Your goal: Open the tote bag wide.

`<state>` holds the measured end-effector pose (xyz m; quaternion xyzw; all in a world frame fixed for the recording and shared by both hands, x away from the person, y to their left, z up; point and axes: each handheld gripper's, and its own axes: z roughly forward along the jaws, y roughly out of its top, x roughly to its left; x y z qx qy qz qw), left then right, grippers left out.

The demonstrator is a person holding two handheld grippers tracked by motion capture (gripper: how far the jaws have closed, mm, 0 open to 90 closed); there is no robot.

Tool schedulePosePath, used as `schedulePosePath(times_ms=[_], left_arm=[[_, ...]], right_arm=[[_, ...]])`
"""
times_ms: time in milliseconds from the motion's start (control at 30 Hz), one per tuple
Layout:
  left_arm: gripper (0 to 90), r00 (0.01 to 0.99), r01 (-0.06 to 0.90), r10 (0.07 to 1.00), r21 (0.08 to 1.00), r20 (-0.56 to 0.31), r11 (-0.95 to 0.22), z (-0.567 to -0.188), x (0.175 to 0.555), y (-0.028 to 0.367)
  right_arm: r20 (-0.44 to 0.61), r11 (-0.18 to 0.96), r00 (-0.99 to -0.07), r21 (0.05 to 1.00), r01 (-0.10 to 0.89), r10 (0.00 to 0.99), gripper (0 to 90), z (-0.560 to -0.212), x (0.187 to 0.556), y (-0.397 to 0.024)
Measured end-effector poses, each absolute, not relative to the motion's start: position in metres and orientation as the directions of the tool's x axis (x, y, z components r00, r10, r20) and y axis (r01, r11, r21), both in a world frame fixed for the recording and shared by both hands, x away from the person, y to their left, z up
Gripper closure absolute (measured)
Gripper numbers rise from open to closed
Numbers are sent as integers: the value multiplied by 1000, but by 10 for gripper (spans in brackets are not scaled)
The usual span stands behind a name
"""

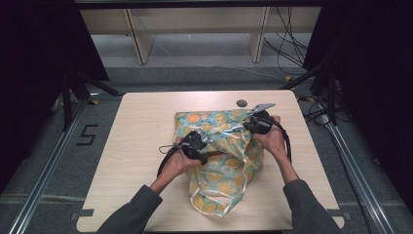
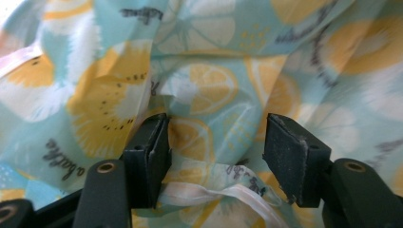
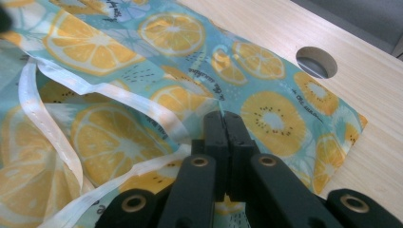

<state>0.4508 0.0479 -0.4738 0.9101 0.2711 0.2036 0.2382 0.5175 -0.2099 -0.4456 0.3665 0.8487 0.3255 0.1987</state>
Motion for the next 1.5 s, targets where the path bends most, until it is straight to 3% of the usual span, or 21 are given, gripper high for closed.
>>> schedulePosePath(times_ms=[100,233,367,500,567,800,1000,1067,1133,1167,1200,1233,1333,1500], left_arm=[[499,782,364,558,524,278,-770,-476,454,48],[724,810,329,524,535,263,-778,-475,456,51],[859,823,306,504,542,264,-783,-471,453,54],[879,832,313,516,596,204,-740,-459,449,60],[879,832,310,519,611,196,-728,-452,448,61],[879,826,317,540,658,162,-683,-436,450,68],[877,832,311,532,660,158,-683,-433,452,69],[876,832,319,535,663,146,-677,-434,452,69],[876,832,321,536,665,141,-674,-434,452,68],[876,831,320,536,662,147,-677,-433,451,68],[876,834,305,528,662,162,-684,-432,451,69],[876,827,312,539,671,157,-673,-432,450,69],[878,831,315,539,682,138,-660,-430,447,76],[881,846,336,530,714,59,-615,-426,441,92]], right_arm=[[-85,495,-641,715,494,763,900,-448,516,-208],[-87,508,-652,708,491,753,897,-447,517,-212],[-71,474,-632,728,496,772,819,-444,512,-214],[-14,417,-612,744,522,791,654,-430,500,-216],[4,382,-635,796,469,772,638,-416,488,-219],[52,330,-680,846,420,731,506,-381,430,-214],[43,411,-685,773,484,727,436,-393,389,-207],[-2,482,-690,717,503,724,444,-406,378,-202],[-22,507,-691,697,508,723,514,-420,376,-196],[-18,519,-702,687,508,712,627,-427,378,-195],[-17,539,-728,685,491,685,801,-433,382,-196],[-31,569,-747,669,478,664,861,-435,385,-198],[-80,570,-725,680,462,684,891,-439,396,-209],[-48,489,-630,678,549,775,896,-438,413,-259]])
